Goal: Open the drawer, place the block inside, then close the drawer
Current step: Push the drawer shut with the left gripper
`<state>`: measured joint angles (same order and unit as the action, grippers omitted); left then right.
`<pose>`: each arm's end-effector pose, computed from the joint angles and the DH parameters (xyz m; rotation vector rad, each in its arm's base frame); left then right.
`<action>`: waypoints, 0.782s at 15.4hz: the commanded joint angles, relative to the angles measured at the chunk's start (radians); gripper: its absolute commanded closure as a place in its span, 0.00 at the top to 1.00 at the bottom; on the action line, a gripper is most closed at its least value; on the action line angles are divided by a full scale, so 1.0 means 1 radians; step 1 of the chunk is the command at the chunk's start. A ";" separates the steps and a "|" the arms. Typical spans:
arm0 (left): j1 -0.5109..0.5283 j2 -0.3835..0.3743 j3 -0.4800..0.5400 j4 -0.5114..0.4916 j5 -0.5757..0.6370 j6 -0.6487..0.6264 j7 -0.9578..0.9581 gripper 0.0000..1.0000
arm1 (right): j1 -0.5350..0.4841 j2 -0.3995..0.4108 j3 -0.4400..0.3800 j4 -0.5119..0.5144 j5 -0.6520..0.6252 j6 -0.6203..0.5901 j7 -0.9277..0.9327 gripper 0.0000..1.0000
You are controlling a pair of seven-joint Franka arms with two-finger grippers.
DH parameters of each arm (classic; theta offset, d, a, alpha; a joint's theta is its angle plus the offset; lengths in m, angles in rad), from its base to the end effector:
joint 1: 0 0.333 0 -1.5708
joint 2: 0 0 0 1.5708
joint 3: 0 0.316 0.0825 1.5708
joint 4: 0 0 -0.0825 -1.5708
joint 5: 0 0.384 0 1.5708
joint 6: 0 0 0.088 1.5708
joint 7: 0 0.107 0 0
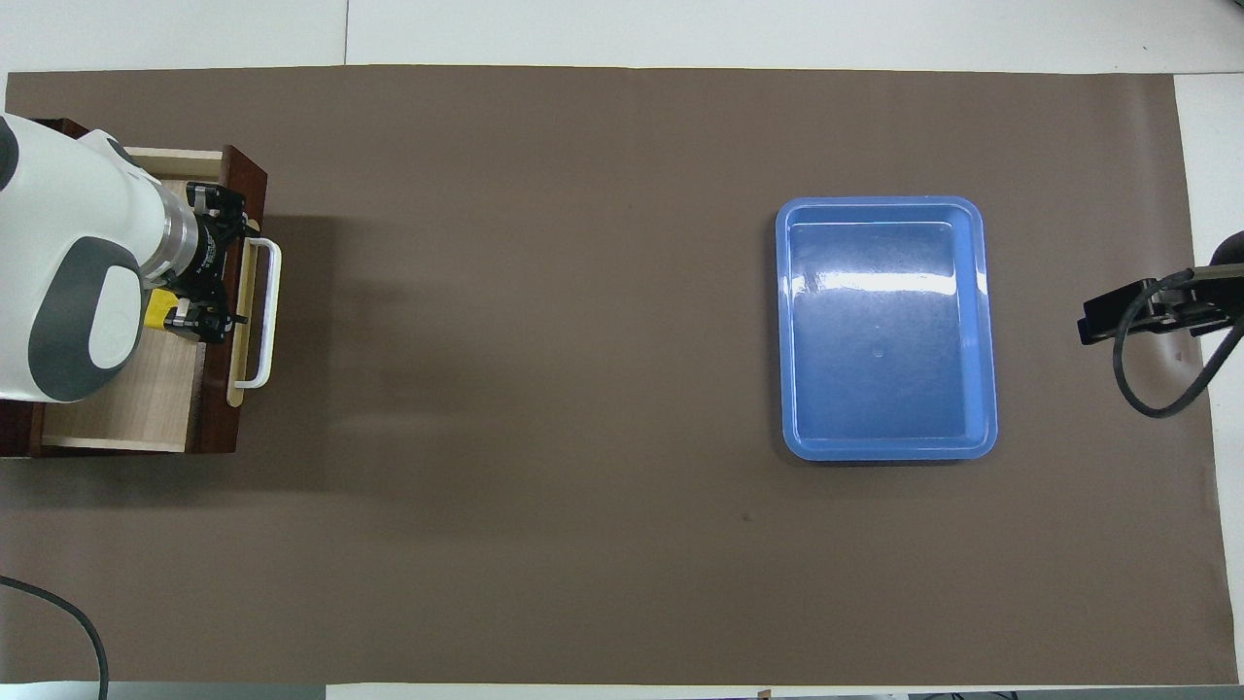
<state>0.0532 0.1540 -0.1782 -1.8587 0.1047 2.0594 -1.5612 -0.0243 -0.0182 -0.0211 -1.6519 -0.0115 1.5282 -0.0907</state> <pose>0.6016 -0.0658 0.4417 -2.4033 -2.0080 -0.1295 0.5408 -0.0259 0.5930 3.1325 0.0712 -0.1662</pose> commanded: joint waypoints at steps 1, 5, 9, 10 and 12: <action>0.105 -0.011 0.008 -0.020 0.069 0.061 0.104 1.00 | -0.020 -0.019 0.013 -0.012 -0.007 -0.011 0.014 1.00; 0.166 -0.013 0.008 -0.028 0.069 0.081 0.110 1.00 | -0.017 -0.019 0.013 -0.011 -0.007 -0.003 0.016 1.00; 0.201 -0.016 0.008 -0.037 0.070 0.085 0.133 1.00 | -0.017 -0.019 0.013 -0.012 -0.007 -0.005 0.017 1.00; 0.204 -0.016 0.008 -0.037 0.069 0.085 0.141 1.00 | -0.019 -0.019 0.013 -0.012 -0.007 -0.010 0.017 1.00; 0.209 -0.019 0.008 -0.039 0.069 0.076 0.139 1.00 | -0.019 -0.019 0.013 -0.011 -0.010 -0.011 0.016 1.00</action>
<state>0.2430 0.1500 -0.1676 -1.8695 0.1449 2.1246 -1.4383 -0.0251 -0.0203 -0.0214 -1.6514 -0.0115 1.5281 -0.0897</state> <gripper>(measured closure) 0.000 0.000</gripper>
